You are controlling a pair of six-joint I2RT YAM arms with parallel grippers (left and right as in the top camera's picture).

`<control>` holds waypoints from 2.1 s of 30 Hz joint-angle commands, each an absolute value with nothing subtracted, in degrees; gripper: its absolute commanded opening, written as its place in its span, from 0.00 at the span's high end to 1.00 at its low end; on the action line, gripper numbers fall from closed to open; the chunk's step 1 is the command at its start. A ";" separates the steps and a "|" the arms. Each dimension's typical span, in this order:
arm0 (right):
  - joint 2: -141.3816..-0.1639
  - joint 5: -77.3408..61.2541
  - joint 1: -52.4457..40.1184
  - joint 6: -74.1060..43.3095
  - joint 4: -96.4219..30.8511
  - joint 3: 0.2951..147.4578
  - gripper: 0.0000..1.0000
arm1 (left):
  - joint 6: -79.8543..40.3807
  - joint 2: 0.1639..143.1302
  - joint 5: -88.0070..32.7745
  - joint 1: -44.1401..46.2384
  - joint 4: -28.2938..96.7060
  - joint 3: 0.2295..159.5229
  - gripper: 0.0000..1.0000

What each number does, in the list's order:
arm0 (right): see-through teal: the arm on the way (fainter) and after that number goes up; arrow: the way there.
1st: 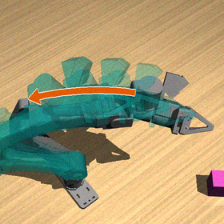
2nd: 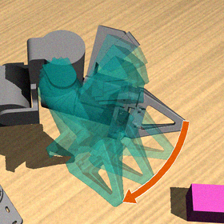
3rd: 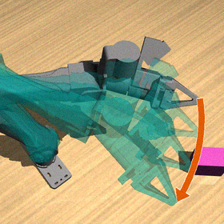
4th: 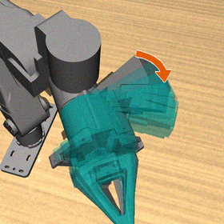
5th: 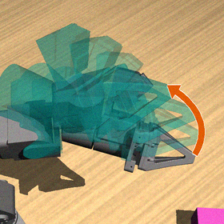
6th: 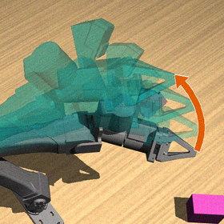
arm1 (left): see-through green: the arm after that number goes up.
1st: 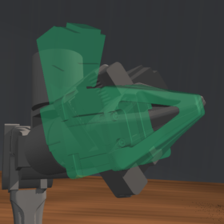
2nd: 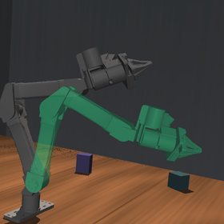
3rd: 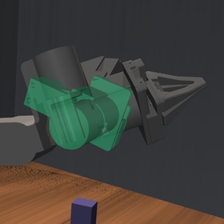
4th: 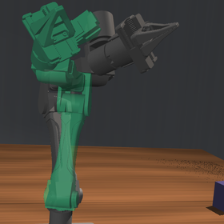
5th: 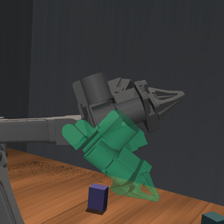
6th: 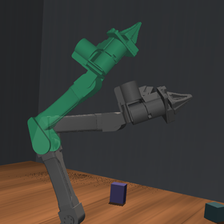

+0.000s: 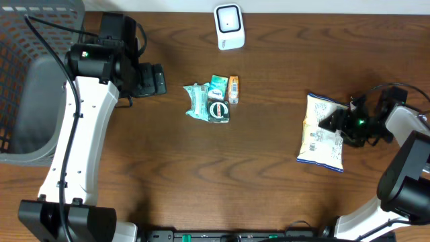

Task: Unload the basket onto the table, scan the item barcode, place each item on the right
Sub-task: 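Carry the snack bag right and release it on the table, then grasp the red-and-yellow snack packet near the items with the right gripper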

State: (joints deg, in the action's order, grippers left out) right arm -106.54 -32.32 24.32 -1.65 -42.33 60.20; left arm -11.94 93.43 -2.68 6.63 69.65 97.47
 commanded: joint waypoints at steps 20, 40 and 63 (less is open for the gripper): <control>-93.58 26.28 -10.33 -9.39 -42.87 71.11 0.98 | -11.64 93.86 -2.39 6.55 69.82 97.38 0.02; -104.31 26.00 -36.49 -22.48 -46.46 76.53 0.28 | -11.64 93.86 -2.39 6.55 69.82 97.38 0.02; -111.96 -4.12 -18.63 0.47 -51.20 78.96 0.04 | -11.64 93.86 -2.39 6.55 69.82 97.38 0.02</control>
